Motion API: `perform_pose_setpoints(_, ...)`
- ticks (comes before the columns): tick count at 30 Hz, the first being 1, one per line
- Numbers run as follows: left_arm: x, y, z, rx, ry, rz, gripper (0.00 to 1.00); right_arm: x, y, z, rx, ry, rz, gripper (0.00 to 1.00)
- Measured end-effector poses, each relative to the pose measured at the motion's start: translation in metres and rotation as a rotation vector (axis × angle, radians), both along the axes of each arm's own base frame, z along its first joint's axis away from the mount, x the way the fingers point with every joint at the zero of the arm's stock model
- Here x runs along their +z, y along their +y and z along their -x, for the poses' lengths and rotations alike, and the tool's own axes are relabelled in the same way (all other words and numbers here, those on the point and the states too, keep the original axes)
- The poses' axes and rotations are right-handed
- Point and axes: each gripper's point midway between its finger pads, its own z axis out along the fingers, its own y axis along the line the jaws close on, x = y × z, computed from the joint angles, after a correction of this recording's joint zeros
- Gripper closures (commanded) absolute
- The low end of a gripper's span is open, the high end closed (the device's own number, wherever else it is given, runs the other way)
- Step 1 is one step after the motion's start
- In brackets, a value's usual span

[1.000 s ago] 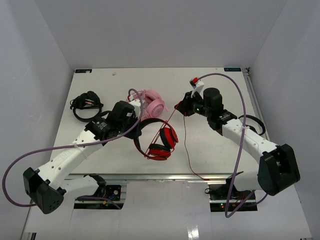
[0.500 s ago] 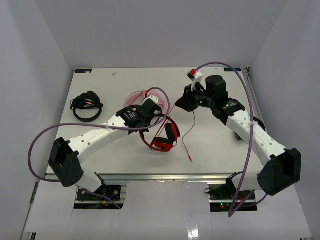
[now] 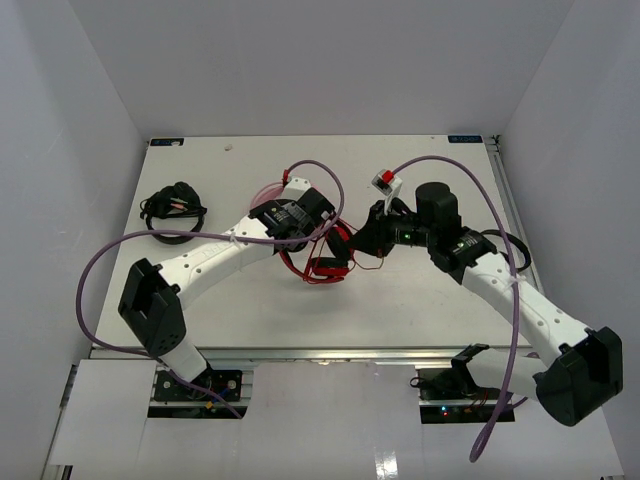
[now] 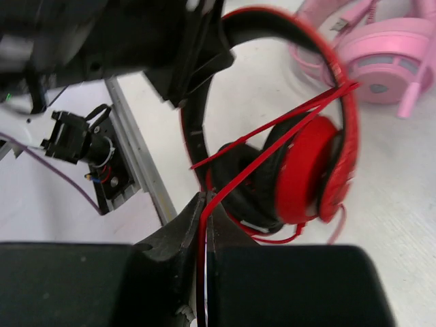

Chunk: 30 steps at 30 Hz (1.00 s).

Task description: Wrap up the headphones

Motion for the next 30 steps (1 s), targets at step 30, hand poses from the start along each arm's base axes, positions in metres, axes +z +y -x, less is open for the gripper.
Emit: perform_pose_setpoints(30,0.044,0.003,0.017,0.260,-0.055,0.528,1.00,-0.077,0.070,0.076,0.008,-0.061,-0.063,0.92)
